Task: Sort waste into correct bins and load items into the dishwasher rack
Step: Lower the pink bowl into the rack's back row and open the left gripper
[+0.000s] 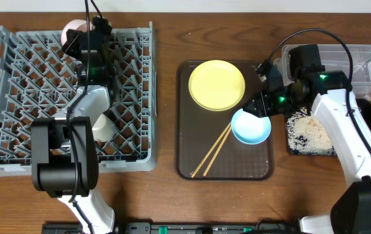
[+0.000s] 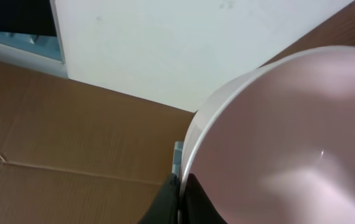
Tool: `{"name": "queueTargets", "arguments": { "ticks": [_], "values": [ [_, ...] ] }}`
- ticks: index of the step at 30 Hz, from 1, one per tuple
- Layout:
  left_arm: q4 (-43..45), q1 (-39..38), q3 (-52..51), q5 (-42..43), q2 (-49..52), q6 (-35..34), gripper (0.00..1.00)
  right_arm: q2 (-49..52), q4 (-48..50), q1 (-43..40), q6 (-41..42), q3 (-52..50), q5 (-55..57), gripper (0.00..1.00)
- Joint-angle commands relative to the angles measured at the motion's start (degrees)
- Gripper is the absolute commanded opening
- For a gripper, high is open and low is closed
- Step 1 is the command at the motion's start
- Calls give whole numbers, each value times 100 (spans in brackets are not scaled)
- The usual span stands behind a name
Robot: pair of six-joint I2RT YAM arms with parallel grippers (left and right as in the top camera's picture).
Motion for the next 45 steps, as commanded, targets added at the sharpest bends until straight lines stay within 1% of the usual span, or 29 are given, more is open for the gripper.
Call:
{"name": "queueTargets", "arguments": {
  "ticks": [1, 8, 15, 21, 25, 31, 32, 37, 39, 43, 45],
  "values": [
    [-328, -59, -4, -28, 107, 46, 6, 17, -11, -4, 24, 35, -26, 36],
    [-1106, -116, -17, -28, 107, -518, 6, 17, -24, -4, 24, 35, -26, 36],
    [-1692, -321, -26, -28, 107, -621, 6, 17, -24, -4, 24, 35, -26, 36],
    [-2105, -645, -26, -31, 107, -621, 11, 17, -26, -4, 24, 35, -26, 36],
    [-2406, -841, -26, -31, 107, -651, 12, 17, -28, -4, 24, 35, -26, 36],
    [-2653, -1016, -26, -94, 107, -1165, 17, 17, -26, -4, 24, 35, -28, 36],
    [-2675, -1040, -26, -98, 105, -1257, 23, 17, -26, -4, 24, 35, -26, 36],
    [-2691, -1178, -26, -494, 103, -1338, 23, 17, -26, -4, 24, 35, -28, 37],
    [-2691, -1215, -26, -691, 87, -1547, 23, 17, -26, -4, 24, 35, -26, 37],
    [-2699, -1241, -26, -1047, -70, -2450, 22, 17, -28, -4, 24, 35, -26, 37],
    [-2702, -1241, -26, -1082, -205, -2833, 19, 17, -28, -4, 24, 35, -26, 37]
  ]
}}
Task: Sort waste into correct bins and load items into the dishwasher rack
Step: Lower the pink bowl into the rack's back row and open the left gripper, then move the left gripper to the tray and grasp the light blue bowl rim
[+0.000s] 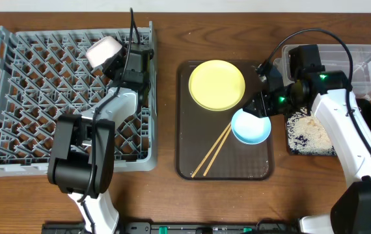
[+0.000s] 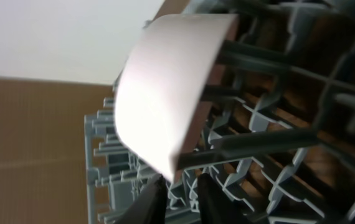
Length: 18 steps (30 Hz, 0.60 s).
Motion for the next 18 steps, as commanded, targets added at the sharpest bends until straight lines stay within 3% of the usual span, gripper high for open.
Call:
{"name": "queueTargets", "arguments": {
  "ticks": [1, 5, 8, 15, 18],
  "values": [
    [-22, -17, 24, -302, -376, -1032, 19, 17, -11, -4, 24, 35, -24, 37],
    [-293, -55, 24, -240, -831, -1679, 19, 17, -11, -4, 24, 35, -24, 38],
    [-944, -116, 24, 380, -1202, -2277, 23, 17, -11, -4, 24, 35, -24, 38],
    [-2695, -280, 24, 3545, -1939, -3519, 37, 15, -83, -7, 24, 35, -17, 39],
    [-3032, -407, 24, 4675, -2135, -3915, 39, -11, -195, -90, 177, 52, 616, 46]
  ]
}}
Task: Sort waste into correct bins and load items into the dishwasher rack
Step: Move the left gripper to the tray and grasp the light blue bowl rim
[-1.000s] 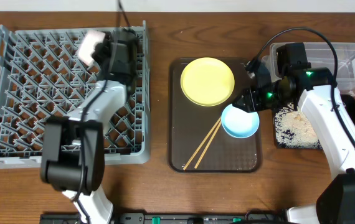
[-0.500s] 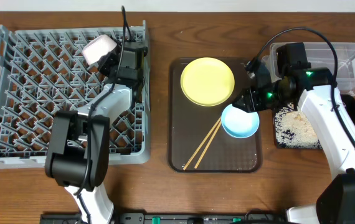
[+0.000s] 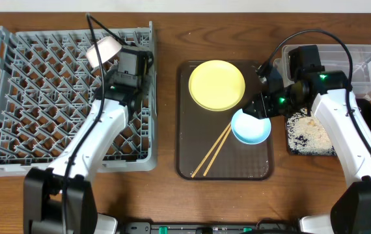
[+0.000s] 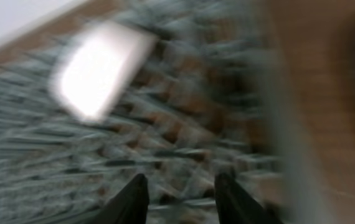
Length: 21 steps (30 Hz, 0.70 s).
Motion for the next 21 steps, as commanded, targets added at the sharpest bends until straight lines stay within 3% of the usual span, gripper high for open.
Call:
{"name": "queueTargets", "arguments": {
  "ticks": [1, 4, 8, 9, 10, 16, 21],
  "values": [
    [-190, -166, 22, 1952, -249, -879, 39, -31, -111, -155, 348, 76, 925, 47],
    [-282, -400, 22, 2677, -293, -1054, 40, -127, -302, -455, 710, 208, 1718, 49],
    [-310, -833, 22, 2977, -282, -1154, 48, -444, -339, -1060, 754, 315, 1801, 56],
    [-310, -960, 22, 2977, -282, -1204, 49, -538, -339, -1215, 754, 326, 1801, 60],
    [-308, -1102, 22, 2975, -280, -1261, 50, -627, -339, -1373, 754, 326, 1803, 71],
    [-120, -1851, 17, 2973, -114, -1871, 56, -999, -376, -2264, 754, 326, 1801, 73],
    [356, -2253, 17, 2970, 264, -2264, 57, -1001, -511, -2448, 723, 326, 1799, 76]
  ]
}}
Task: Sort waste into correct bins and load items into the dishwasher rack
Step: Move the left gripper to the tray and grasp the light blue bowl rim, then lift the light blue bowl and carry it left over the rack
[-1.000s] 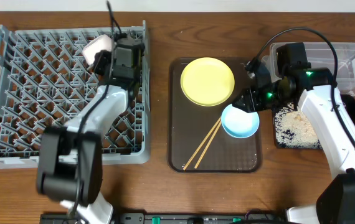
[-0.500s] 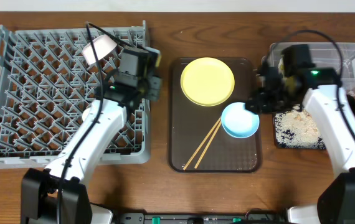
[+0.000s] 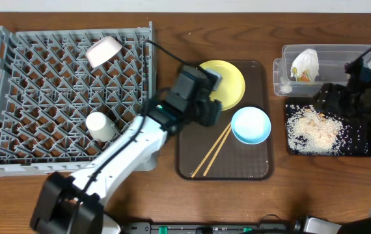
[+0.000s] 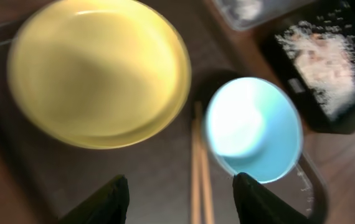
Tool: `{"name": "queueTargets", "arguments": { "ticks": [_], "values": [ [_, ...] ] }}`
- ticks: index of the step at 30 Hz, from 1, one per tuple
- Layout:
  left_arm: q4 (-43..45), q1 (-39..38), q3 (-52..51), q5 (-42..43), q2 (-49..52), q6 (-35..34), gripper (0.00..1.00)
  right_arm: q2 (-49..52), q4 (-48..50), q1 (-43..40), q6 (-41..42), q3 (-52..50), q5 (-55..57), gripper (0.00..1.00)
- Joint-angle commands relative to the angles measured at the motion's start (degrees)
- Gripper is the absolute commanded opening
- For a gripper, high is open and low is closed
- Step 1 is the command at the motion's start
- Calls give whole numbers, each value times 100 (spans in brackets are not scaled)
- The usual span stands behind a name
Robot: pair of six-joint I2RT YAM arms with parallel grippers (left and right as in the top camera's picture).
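My left gripper (image 3: pixel 211 112) hangs open over the brown tray (image 3: pixel 189 162), nothing between its fingers (image 4: pixel 104 200). Below it in the left wrist view lie the yellow plate (image 4: pixel 96 81), the blue bowl (image 4: pixel 255 127) and a pair of chopsticks (image 4: pixel 199 171). From overhead the chopsticks (image 3: pixel 213 153) lie just left of the blue bowl (image 3: pixel 250 125). A pink bowl (image 3: pixel 104 49) rests tilted at the back of the grey dishwasher rack (image 3: pixel 16 130), and a white cup (image 3: pixel 97 125) sits further forward. My right gripper (image 3: pixel 332 97) is by the black mat; its jaws are unclear.
A clear bin (image 3: pixel 329 55) at the back right holds a crumpled white wrapper (image 3: pixel 304 65). In front of it a black mat (image 3: pixel 361 146) carries scattered rice-like scraps. The rack fills the left of the table, the tray the middle.
My left gripper has moved from beside the pink bowl at the rack's back right to over the tray. The right arm has drawn off from the blue bowl to the right, uncovering the clear bin.
My left gripper held the pink bowl at the rack's far edge. Then the bowl rested on the tines with the fingers at its rim, then the gripper was open and off it. The bowl stays in the rack, and both arms have shifted right.
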Motion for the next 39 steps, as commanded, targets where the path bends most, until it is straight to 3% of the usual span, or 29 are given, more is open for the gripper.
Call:
{"name": "queueTargets", "arguments": {
  "ticks": [1, 8, 15, 21, 31, 39],
  "values": [
    [269, -188, 17, 68, 391, -474, 57, -13, -50, -52, 11, 87, 7, 76],
    [1027, -426, 17, 66, 1154, -503, 57, -13, -90, -37, 11, 87, 7, 76],
    [1185, -568, 17, 11, 1722, -503, 55, -13, -114, -39, 11, 87, 7, 76],
    [1182, -721, 17, 9, 1934, -501, 42, -13, -131, -39, 11, 87, 7, 76],
    [1134, -754, 20, 4, 1862, -496, 7, -13, -151, -39, 11, 87, 7, 76],
    [992, -608, 20, -579, 1228, -389, 6, -13, -151, -39, -11, 87, 9, 76]
  ]
}}
